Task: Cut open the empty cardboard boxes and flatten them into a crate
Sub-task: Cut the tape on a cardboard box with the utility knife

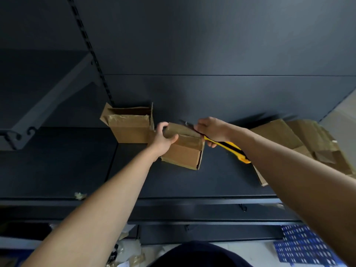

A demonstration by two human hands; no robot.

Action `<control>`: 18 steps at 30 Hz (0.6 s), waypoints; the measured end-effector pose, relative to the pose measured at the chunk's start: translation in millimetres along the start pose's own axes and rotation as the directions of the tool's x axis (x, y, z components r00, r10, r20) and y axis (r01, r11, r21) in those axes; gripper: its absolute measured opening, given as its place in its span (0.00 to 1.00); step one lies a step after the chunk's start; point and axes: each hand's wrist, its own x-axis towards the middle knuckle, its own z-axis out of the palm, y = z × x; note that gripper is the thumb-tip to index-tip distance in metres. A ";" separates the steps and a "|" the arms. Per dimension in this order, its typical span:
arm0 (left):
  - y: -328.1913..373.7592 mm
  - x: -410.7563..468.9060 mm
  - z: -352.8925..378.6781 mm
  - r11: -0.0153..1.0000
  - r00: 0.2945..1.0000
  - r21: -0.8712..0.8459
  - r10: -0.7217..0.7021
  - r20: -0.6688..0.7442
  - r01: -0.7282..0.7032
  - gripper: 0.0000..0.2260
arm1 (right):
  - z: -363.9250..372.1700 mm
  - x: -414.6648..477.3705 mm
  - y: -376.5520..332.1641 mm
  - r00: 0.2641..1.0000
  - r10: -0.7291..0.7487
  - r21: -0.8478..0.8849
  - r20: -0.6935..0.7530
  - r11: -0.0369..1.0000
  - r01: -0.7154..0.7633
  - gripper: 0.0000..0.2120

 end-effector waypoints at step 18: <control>12.6 5.9 -5.3 0.997 0.990 0.070 -0.040 0.138 0.031 0.37 | -7.0 -7.3 -45.1 0.997 0.038 -0.742 -0.072 0.665 -0.079 0.12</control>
